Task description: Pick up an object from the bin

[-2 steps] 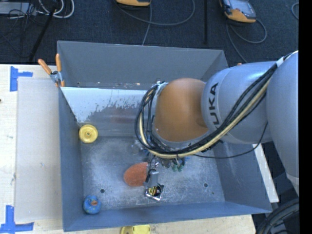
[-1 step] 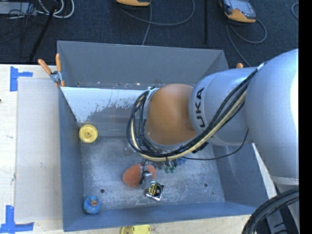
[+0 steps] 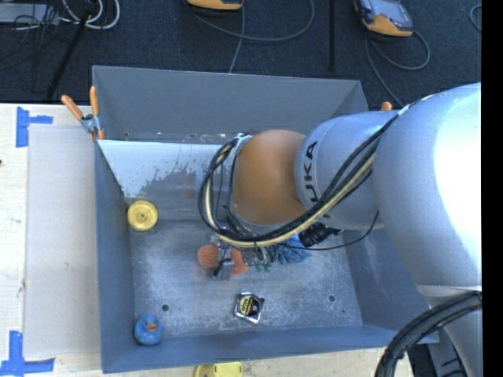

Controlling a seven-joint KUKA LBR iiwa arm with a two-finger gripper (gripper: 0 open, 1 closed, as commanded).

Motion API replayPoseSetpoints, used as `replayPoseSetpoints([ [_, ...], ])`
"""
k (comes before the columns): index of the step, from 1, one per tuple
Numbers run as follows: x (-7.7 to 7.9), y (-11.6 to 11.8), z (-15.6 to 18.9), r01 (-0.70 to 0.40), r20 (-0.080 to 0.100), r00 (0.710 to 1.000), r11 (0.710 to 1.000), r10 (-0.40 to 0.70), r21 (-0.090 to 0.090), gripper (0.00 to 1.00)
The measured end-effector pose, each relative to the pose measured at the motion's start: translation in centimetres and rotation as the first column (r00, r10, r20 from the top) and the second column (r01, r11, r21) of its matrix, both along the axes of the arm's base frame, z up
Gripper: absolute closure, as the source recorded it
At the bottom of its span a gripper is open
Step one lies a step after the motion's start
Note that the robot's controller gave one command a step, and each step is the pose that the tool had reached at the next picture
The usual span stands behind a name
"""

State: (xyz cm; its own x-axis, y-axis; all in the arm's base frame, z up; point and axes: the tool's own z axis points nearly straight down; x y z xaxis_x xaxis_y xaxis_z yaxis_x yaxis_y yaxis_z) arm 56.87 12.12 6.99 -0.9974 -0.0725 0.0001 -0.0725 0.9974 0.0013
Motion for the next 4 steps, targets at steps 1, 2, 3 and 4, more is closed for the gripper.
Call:
replayPoseSetpoints([
  [1, 0.0, 0.0, 0.0, 0.001, 0.000, 1.000, 1.000, -0.001, 0.000, 1.00],
  [2, 0.0, -0.7, 11.1, -0.046, 0.001, 0.999, 0.999, 0.046, -0.001, 1.00],
  [3, 0.0, -0.7, 11.1, -0.046, 0.001, 0.999, 0.999, 0.046, -0.001, 1.00],
  [4, 0.7, -0.1, 10.1, -0.217, 0.003, 0.976, 0.976, 0.217, -0.002, 1.00],
])
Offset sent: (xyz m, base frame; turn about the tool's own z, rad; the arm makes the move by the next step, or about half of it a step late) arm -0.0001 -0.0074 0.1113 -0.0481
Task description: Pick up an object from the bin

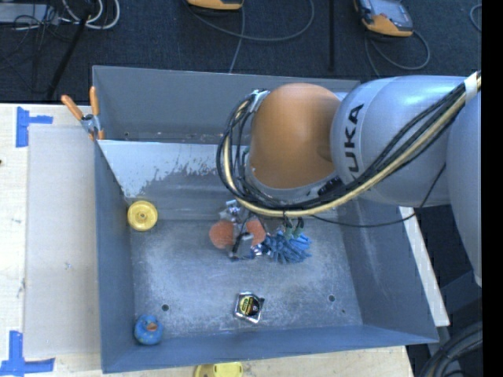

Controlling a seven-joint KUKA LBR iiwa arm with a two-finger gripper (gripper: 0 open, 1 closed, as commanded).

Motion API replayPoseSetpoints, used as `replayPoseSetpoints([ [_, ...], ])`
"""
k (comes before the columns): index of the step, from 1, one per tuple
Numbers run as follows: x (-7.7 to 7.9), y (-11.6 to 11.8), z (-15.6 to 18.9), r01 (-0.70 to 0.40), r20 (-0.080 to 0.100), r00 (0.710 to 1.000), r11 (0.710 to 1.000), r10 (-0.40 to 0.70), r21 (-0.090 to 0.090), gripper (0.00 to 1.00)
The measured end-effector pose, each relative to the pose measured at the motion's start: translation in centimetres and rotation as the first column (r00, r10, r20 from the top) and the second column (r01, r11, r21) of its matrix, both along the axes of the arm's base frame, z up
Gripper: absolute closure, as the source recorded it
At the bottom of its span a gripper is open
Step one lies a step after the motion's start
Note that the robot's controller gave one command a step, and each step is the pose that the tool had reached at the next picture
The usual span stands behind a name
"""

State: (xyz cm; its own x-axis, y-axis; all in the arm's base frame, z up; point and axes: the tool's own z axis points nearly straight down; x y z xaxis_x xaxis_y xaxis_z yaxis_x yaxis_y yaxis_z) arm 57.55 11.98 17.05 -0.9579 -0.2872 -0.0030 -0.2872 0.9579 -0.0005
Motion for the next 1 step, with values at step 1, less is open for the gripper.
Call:
replayPoseSetpoints([
  [1, 0.18, -2.66, 19.69, 0.116, 0.002, 0.993, 0.993, -0.116, 0.001, 1.00],
])
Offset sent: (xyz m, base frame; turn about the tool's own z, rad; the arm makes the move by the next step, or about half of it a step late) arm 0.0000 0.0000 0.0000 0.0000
